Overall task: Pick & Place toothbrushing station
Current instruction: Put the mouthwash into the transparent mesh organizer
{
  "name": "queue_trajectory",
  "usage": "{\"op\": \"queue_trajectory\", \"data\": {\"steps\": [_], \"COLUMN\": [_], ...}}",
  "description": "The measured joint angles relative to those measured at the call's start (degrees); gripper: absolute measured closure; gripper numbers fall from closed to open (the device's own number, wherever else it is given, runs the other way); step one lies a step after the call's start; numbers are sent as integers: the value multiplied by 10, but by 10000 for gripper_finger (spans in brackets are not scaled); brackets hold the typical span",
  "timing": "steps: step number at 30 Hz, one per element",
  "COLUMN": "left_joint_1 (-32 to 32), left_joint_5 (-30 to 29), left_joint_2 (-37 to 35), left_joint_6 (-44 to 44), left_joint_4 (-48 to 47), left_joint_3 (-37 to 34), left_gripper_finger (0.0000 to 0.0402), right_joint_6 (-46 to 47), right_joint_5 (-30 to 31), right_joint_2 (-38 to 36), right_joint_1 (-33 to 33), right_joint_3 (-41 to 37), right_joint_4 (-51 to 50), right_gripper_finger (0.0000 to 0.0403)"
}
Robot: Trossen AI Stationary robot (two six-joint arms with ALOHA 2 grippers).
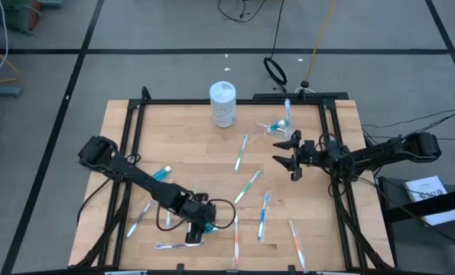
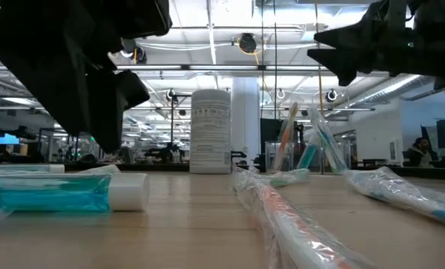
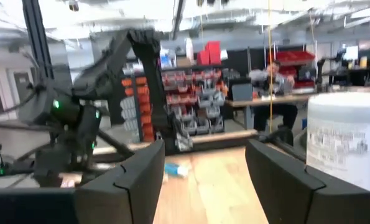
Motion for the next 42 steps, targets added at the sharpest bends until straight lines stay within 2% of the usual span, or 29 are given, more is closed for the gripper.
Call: {"op": "queue_trajectory", "data": {"steps": [3,6,11,21,25,29,37,39,42], "left_joint_1": [-7,-22,-42,-52,-55,-53,-49,-45,-33], "left_joint_5": [29,25,-69,-76,-86,-98,-105,-102,-108], "left_joint_2": [-1,0,0,45,63,72,74,69,62], "left_joint_6": [-4,11,-4,-33,-30,-24,-42,-48,-48], "left_joint_4": [4,2,0,-5,-14,-17,-15,-8,12], "left_joint_3": [0,0,0,0,2,2,1,1,-1], "left_gripper_finger": [215,215,212,131,121,143,238,248,243], "right_joint_6": [1,0,-17,-17,-15,-15,-15,-15,-19], "right_joint_5": [0,-1,-2,-2,-2,-5,-17,-17,-18], "right_joint_2": [0,0,0,0,0,0,0,0,0], "right_joint_1": [0,0,0,0,0,0,0,0,0], "right_joint_3": [0,0,0,0,0,0,0,0,0], "right_joint_4": [28,50,54,68,68,68,69,69,64], "right_gripper_finger": [186,186,187,188,186,190,190,191,191]}}
